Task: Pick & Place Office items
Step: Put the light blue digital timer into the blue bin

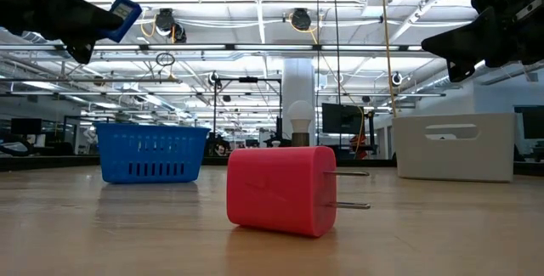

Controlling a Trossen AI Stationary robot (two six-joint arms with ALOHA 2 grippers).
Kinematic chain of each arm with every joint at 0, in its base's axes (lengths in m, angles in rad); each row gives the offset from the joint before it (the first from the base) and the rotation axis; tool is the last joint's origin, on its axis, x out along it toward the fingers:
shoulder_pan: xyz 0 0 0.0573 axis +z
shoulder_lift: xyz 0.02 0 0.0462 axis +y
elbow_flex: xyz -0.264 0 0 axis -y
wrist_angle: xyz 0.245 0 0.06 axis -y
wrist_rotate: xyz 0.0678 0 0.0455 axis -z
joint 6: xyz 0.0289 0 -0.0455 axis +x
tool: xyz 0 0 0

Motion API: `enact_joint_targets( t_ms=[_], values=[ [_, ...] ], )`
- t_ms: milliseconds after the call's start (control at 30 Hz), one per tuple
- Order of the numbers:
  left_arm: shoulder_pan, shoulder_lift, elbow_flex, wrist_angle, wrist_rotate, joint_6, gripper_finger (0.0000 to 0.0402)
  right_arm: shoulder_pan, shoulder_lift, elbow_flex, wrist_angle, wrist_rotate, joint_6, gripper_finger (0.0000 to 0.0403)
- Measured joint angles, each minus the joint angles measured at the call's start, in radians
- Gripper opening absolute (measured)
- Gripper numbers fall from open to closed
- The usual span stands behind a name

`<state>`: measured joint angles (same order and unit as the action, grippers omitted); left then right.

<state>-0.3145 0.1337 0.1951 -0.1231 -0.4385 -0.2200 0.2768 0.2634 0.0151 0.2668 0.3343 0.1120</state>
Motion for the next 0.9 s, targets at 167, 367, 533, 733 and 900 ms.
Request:
enact_joint_targets(
  t_ms=[167, 367, 533, 733, 900],
  values=[
    [0.0, 0.002, 0.0, -0.001, 0.0, 0.0, 0.0051, 0.0, 0.0, 0.0, 0.0, 0.0, 0.0, 0.0004],
    [0.0, 0.011, 0.002, 0.002, -0.004, -0.026, 0.0051, 0.0, 0.0, 0.0, 0.001, 0.0, 0.0, 0.0004],
    [0.0, 0.163, 0.045, -0.006, -0.014, -0.073, 0.0051, 0.0, 0.0, 0.0, 0.015, 0.0, -0.003, 0.0007],
    [0.0, 0.529, 0.187, -0.028, 0.001, -0.074, 0.0051, 0.0, 0.0, 0.0, 0.02, 0.0, -0.002, 0.0008],
    [0.0, 0.835, 0.358, -0.155, 0.04, -0.097, 0.0051, 0.0, 0.0, 0.0, 0.02, 0.0, -0.001, 0.0008]
  ],
)
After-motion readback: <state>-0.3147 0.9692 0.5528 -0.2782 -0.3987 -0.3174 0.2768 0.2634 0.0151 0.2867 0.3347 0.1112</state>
